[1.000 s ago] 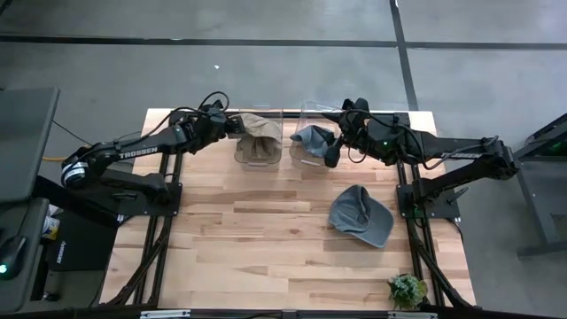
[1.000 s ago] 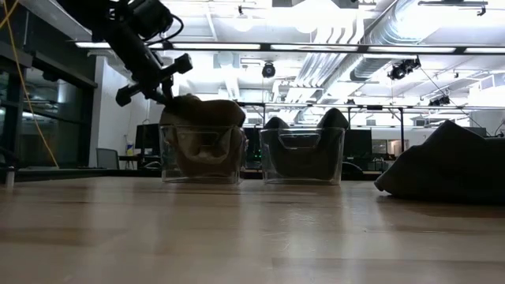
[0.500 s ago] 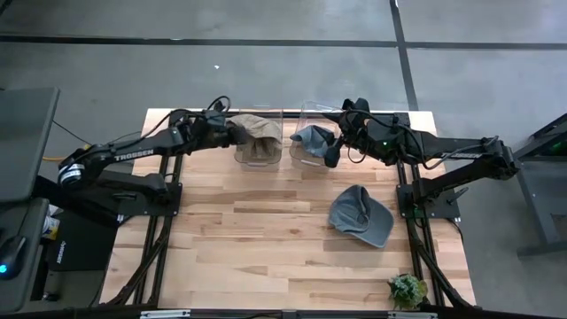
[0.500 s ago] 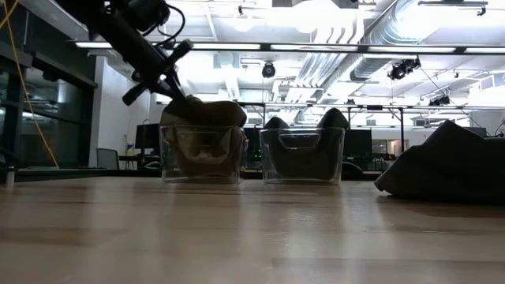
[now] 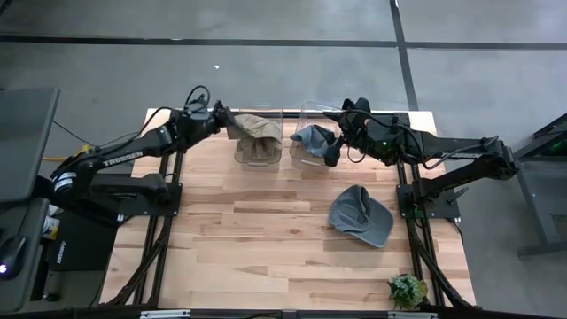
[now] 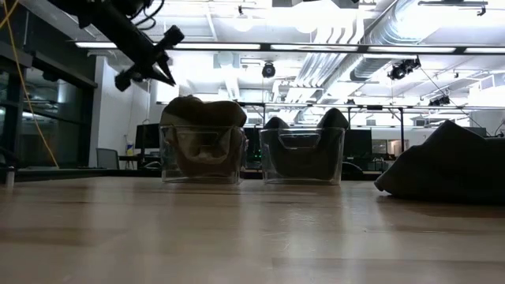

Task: Pick & Place hat
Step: Put the brown cap into the left transparent bin

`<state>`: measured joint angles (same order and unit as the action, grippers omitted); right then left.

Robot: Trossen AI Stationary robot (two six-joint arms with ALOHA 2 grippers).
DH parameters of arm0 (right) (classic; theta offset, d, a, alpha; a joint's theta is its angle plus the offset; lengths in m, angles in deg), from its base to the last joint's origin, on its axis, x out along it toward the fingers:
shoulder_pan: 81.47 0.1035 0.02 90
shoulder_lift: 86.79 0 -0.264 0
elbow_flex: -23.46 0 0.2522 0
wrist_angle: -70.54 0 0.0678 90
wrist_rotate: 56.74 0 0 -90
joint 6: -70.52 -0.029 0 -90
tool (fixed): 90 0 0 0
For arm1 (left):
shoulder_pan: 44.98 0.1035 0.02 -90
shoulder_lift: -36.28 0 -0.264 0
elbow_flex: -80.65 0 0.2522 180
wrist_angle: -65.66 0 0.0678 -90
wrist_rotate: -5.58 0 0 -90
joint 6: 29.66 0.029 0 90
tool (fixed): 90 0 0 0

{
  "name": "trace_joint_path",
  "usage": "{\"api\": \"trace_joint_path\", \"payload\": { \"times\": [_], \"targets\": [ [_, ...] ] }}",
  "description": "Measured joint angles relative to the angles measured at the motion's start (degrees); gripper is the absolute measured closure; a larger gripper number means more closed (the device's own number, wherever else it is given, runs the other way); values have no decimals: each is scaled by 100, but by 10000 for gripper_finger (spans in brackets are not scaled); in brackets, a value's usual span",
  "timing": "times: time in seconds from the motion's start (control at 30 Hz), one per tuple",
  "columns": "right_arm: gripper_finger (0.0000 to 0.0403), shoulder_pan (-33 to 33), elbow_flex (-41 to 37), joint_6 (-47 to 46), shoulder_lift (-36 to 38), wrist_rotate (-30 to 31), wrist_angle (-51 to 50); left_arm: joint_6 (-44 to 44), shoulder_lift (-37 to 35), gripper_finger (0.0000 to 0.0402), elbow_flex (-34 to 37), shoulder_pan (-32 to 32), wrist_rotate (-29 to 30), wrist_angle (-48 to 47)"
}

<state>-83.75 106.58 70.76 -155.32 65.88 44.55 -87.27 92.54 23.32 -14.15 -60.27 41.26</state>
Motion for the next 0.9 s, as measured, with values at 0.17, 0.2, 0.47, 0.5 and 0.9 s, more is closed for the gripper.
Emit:
{"api": "trace_joint_path", "payload": {
  "times": [0.17,0.2,0.47,0.5,0.9],
  "targets": [
    [206,0,0,-18,0,27,0,-329,639,401,-4,425,-686,270],
    [206,0,0,-19,0,26,0,-423,787,401,-2,477,-773,274],
    [206,0,0,-44,-2,14,-2,-721,1339,402,0,704,-1757,406],
    [206,0,0,-44,-2,13,-7,-738,1352,402,0,700,-1951,407],
    [206,0,0,-38,-4,18,-44,-893,1478,402,-2,270,-2144,-257]
  ]
}}
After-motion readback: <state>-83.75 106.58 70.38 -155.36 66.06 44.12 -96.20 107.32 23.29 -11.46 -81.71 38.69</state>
